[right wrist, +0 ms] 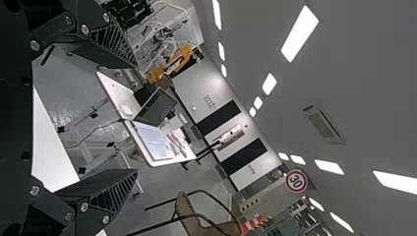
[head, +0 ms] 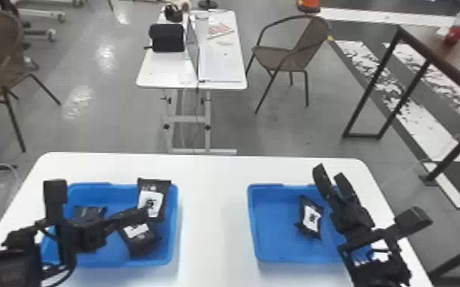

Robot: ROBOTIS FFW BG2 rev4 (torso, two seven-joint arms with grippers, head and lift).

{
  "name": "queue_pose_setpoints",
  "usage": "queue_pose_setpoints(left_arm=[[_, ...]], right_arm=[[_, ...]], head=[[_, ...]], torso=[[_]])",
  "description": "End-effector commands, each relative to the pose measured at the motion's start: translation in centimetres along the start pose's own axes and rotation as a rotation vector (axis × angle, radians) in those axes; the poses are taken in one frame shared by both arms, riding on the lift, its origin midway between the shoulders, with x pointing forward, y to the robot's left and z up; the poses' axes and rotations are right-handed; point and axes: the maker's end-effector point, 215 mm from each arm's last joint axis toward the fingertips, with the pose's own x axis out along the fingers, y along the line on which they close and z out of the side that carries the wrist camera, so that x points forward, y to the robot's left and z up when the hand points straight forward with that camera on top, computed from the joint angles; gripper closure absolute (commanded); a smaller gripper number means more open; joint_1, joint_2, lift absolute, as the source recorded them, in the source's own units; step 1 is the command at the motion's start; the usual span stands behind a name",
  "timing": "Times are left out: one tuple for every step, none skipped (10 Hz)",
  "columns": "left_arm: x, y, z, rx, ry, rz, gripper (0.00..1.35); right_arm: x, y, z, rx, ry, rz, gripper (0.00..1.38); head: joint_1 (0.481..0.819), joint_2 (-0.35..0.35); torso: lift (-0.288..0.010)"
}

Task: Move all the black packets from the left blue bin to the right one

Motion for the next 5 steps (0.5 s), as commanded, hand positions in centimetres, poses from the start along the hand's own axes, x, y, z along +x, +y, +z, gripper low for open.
queue_pose_setpoints(left_arm=[[-0.2,-3.1,2.8,0.130,-0.059,-0.111,1.21],[0.1,-5.1,4.6,0.223,-0.093,-0.176,1.21],[1.0,-6.7,6.1,0.315,-0.089,-0.220,1.21],[2.1,-8.5,7.4,0.348,-0.121,-0.278,1.21],[3.7,-10.6,8.6,0.379,-0.129,-0.343,1.21]], right_arm=[[0.5,1.6,-0.5,0.015,0.014,0.040,0.29],[1.2,3.2,-1.1,0.029,0.036,0.084,0.29],[2.3,5.3,-1.8,0.045,0.059,0.146,0.28],[3.2,7.1,-2.2,0.054,0.072,0.194,0.28],[4.1,9.0,-2.7,0.071,0.095,0.248,0.29]], head=[[0.695,-0.124],[0.695,-0.128],[0.695,-0.128],[0.695,-0.120],[0.695,-0.114]], torso=[[0.000],[0.000],[0.000],[0.000],[0.000]])
